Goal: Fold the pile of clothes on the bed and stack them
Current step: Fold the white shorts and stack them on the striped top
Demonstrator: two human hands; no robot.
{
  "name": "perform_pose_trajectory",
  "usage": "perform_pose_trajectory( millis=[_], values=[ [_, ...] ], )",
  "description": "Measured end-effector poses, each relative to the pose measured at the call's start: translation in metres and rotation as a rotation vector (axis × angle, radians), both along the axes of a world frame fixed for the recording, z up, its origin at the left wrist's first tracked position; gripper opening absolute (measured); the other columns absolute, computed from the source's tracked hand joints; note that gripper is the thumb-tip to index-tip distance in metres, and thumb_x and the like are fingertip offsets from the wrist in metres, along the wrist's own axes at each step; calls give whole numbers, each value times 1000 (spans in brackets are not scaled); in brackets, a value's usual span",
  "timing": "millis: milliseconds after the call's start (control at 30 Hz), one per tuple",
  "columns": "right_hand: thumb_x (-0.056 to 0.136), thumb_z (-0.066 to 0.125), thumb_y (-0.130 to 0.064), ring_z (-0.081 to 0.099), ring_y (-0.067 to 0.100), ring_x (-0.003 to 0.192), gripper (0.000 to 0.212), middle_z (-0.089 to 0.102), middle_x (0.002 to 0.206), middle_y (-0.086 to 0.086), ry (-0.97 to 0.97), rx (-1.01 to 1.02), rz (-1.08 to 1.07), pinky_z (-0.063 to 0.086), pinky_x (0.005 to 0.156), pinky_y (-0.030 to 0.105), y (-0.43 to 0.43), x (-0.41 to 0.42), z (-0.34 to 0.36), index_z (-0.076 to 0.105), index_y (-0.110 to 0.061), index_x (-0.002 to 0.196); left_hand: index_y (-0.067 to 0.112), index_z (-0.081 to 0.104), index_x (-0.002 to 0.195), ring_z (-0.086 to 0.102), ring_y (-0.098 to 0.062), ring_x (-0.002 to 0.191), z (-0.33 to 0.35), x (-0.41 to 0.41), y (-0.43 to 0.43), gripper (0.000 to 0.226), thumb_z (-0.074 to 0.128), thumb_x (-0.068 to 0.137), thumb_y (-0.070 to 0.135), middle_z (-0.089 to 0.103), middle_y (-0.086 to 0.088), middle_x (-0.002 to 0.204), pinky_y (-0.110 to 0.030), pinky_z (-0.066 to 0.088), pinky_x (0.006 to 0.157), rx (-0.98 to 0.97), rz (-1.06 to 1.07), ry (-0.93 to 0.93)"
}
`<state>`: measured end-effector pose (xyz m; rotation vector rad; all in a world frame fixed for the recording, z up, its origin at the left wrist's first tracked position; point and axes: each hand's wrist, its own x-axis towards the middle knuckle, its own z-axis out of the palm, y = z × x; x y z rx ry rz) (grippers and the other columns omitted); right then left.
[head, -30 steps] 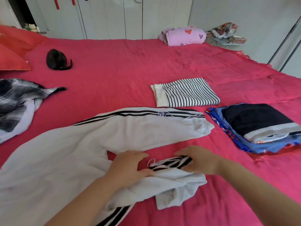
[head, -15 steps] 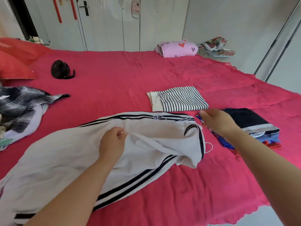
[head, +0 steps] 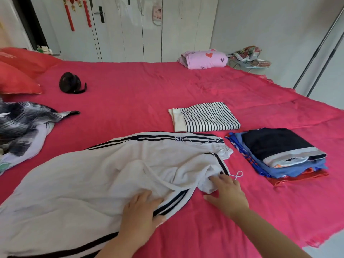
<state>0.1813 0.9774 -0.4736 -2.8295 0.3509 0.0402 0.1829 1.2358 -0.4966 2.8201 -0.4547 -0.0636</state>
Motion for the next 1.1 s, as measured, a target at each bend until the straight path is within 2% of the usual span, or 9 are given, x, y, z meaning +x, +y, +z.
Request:
perform_pose_trajectory(
  millis=[167, 267, 400, 567, 667, 833, 900, 967, 1100],
  values=[
    [81, 50, -5, 55, 27, 106, 28, 64, 105, 5, -90, 61, 87, 42, 80, 32, -3, 20, 19, 62, -13, 104, 19, 67, 97, 53, -14, 106, 11, 14, 11, 19, 50, 90, 22, 61, 6, 108, -27, 40, 85, -117, -7, -95],
    [87, 55, -10, 62, 28, 88, 4, 65, 87, 6, -195, 210, 68, 39, 70, 31, -22, 23, 59, 58, -9, 90, 16, 67, 94, 57, -19, 100, 27, 24, 31, 17, 50, 92, 17, 65, 0, 99, -29, 41, 83, -217, 50, -92],
    [87, 61, -27, 56, 23, 84, 21, 63, 87, 6, -349, 367, -84, 38, 73, 30, -59, 25, 103, 59, -11, 100, 32, 45, 64, 53, -12, 79, 58, 28, 55, 32, 46, 93, 19, 53, 10, 75, -25, 35, 65, -114, -27, -88],
    [88, 58, -31, 56, 37, 106, 39, 60, 109, 22, -64, 188, -290, 36, 77, 33, -88, 37, 80, 54, 2, 110, 27, 44, 52, 43, -4, 61, 70, 24, 54, 40, 57, 77, 56, 45, 12, 59, -22, 29, 56, 92, -170, 401],
    [88, 59, -27, 48, 37, 120, 46, 53, 121, 22, 13, 193, -302, 38, 89, 36, -88, 34, 51, 46, -4, 125, 42, 61, 81, 49, 3, 79, 73, 29, 39, 21, 55, 78, 61, 57, 22, 87, -19, 37, 69, -164, -22, 308],
    [86, 61, -23, 39, 34, 127, 57, 43, 137, 18, -32, 74, -166, 32, 106, 40, -80, 24, 16, 41, -14, 139, 38, 36, 136, 34, -10, 127, 52, 21, 7, 71, 54, 75, 69, 35, 13, 140, -28, 32, 102, -52, -181, 174],
    [89, 57, -30, 37, 32, 128, 52, 40, 140, 12, -44, 72, -179, 32, 107, 41, -79, 23, 9, 43, -21, 138, 42, 18, 142, 19, -15, 136, 37, 7, -3, 85, 54, 71, 70, 18, 10, 150, -34, 26, 110, 94, -317, 197],
    [90, 53, -26, 41, 31, 125, 49, 41, 139, 10, 2, 52, -167, 35, 105, 39, -81, 22, 6, 44, -22, 138, 45, 14, 143, 9, -15, 139, 26, 0, -4, 73, 52, 82, 56, 7, 9, 154, -38, 19, 112, 179, -367, 149],
    [84, 47, 7, 47, 31, 118, 49, 57, 128, 11, -70, 34, -9, 33, 99, 27, -87, 25, 15, 56, -11, 128, 43, 40, 137, 15, -9, 139, 28, 8, 8, 54, 37, 93, 11, 16, 12, 155, -28, 24, 110, 170, -381, 104]
  ],
)
